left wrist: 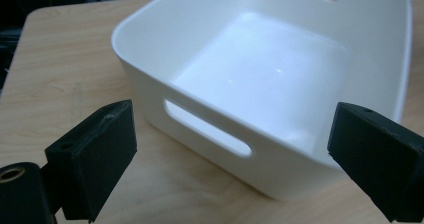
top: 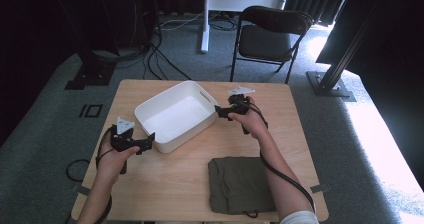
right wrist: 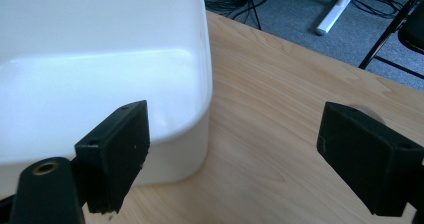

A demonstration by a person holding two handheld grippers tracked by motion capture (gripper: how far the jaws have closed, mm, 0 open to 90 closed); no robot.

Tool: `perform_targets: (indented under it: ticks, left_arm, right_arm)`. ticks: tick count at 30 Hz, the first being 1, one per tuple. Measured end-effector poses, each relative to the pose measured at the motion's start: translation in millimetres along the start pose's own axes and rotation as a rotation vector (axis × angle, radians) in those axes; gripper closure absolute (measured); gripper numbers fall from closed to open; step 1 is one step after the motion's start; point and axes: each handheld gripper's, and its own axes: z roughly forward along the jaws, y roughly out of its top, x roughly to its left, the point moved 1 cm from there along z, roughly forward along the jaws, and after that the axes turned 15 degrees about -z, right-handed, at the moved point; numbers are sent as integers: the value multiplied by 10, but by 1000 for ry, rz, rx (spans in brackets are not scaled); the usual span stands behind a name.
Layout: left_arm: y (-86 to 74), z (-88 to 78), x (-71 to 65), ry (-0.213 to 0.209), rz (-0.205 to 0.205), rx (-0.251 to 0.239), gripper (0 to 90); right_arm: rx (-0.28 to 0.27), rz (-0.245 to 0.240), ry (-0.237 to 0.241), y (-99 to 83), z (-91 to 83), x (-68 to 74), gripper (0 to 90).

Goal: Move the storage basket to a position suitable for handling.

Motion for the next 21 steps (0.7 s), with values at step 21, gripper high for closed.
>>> perform_targets:
  ticks: [21]
  left_arm:
    - [58,472,162,65,-62,62,66]
  right_arm:
    - [31,-12,-7,19,238,62,137]
